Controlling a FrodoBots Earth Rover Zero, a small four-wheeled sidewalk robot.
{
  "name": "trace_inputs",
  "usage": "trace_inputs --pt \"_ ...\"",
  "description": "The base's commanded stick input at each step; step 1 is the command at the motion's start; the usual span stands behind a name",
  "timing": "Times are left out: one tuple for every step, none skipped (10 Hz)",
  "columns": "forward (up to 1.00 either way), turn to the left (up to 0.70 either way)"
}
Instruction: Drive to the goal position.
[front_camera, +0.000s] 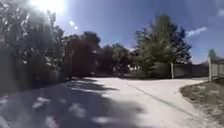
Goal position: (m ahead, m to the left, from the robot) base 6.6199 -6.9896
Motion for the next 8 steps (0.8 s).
trace_inputs --pt "0.85 -0.34" --pt "0.85 -0.34" --pt "0.85 -0.34" --pt "0.85 -0.34" --pt "0.85 -0.17" --pt "0.85 0.00" --pt "0.85 0.00" --pt "0.85 0.00"
